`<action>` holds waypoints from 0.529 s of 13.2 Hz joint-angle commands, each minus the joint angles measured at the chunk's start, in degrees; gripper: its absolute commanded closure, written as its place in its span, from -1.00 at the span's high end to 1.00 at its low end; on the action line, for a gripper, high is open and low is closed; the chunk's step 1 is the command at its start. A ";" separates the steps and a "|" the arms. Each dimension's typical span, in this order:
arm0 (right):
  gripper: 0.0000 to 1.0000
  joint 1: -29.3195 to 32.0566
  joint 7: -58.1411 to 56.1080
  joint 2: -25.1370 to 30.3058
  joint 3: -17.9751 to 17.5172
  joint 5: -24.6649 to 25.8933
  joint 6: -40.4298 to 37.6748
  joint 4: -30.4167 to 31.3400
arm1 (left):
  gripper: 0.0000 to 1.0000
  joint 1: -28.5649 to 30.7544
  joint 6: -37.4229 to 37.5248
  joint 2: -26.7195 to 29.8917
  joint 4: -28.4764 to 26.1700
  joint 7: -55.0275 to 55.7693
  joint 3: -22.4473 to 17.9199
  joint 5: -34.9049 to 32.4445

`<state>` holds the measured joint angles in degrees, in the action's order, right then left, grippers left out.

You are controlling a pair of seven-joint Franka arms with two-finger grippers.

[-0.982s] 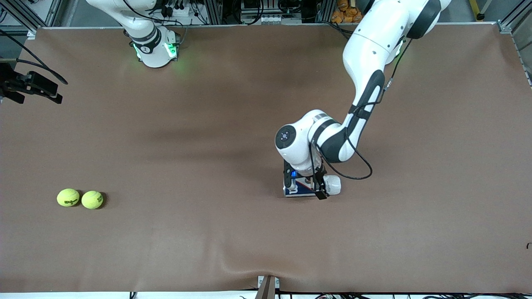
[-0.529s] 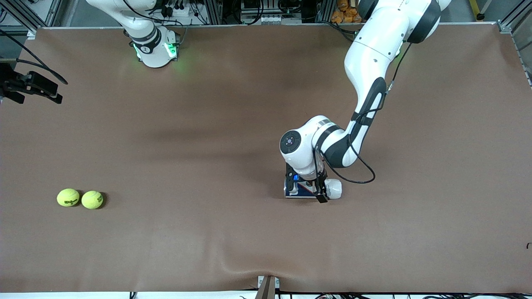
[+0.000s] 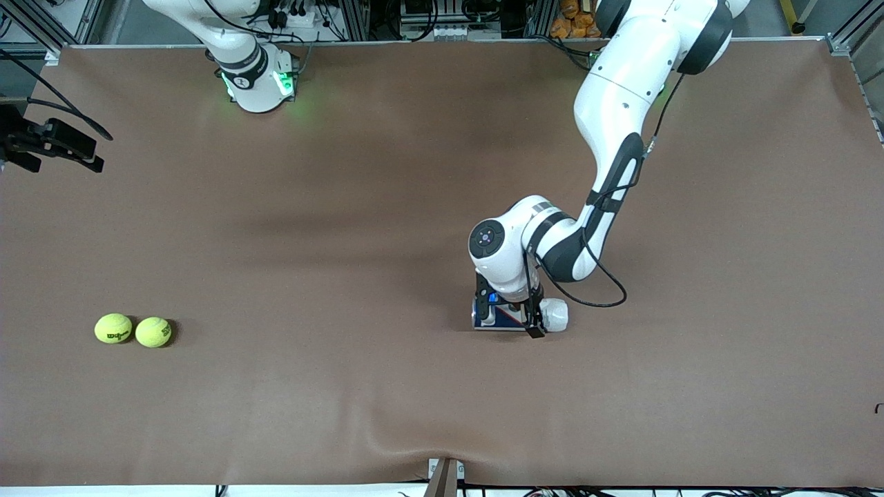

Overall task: Insert tennis ball vertically with right arm
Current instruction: 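Close the left gripper around the can's closed end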

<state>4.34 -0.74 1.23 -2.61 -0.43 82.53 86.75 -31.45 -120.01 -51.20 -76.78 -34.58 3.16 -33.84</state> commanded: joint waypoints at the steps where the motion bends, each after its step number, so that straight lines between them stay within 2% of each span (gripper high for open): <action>1: 1.00 -0.03 0.48 1.67 -0.02 -0.62 0.09 1.49 | 0.43 0.16 -0.92 -0.39 0.06 0.13 0.00 0.79; 4: 1.00 -0.03 0.48 1.67 -0.02 -0.62 0.09 1.49 | 0.40 0.16 -1.01 -0.57 0.06 1.01 0.00 1.83; 7: 1.00 0.06 0.48 1.67 -0.02 -0.62 0.09 1.49 | 0.41 -0.45 -1.36 0.22 0.41 1.01 0.61 6.22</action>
<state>4.34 -0.74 1.23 -2.61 -0.43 82.53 86.75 -31.41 -120.17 -51.10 -76.32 -33.90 3.10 -31.06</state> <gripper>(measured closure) 0.000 0.295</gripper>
